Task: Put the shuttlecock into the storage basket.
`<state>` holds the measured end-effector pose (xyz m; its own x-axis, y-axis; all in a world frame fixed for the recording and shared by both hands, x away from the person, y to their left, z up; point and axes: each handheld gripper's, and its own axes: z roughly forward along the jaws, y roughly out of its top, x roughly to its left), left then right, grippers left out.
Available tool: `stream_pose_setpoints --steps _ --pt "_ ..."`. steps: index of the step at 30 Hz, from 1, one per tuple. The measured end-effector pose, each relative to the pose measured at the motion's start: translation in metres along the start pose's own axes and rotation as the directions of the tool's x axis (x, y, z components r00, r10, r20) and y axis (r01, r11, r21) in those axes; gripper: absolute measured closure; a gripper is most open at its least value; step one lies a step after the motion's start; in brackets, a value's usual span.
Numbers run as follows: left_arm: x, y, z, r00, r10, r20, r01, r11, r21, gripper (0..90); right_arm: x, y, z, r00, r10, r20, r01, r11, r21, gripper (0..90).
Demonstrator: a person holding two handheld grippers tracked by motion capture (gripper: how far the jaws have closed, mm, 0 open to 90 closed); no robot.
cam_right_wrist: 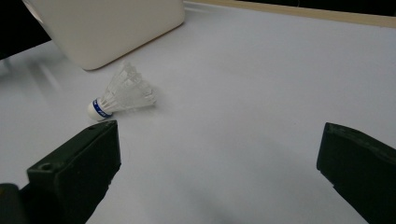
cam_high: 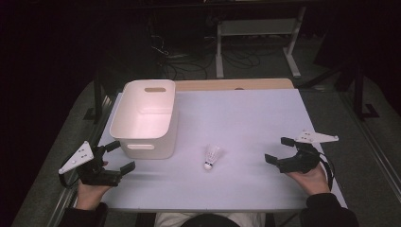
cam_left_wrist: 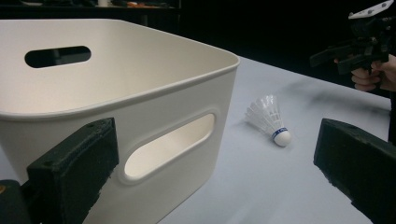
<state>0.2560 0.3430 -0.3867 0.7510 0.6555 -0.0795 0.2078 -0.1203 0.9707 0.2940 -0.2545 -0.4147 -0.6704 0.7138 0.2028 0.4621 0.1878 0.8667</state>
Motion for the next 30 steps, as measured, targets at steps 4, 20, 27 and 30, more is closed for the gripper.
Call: stream_pose_setpoints --steps 4,20,27,30 --pt "0.001 0.0 0.0 1.0 -0.001 -0.002 0.001 1.0 0.003 0.0 0.001 0.0 0.001 1.0 -0.004 -0.004 0.005 1.0 0.007 0.0" --pt "0.001 0.0 -0.001 1.0 0.002 0.0 -0.002 1.0 -0.001 0.0 0.007 0.009 0.003 0.9996 -0.022 -0.017 0.022 1.0 0.017 0.0" --pt "0.001 0.0 -0.001 1.0 0.004 -0.007 -0.004 1.0 -0.003 0.0 0.012 0.016 0.005 0.9985 -0.047 -0.027 0.048 0.998 0.034 0.0" --pt "0.001 0.0 -0.001 1.0 0.003 -0.009 -0.003 1.0 -0.003 0.0 0.014 0.017 0.007 0.9979 -0.055 -0.033 0.057 0.997 0.046 0.0"
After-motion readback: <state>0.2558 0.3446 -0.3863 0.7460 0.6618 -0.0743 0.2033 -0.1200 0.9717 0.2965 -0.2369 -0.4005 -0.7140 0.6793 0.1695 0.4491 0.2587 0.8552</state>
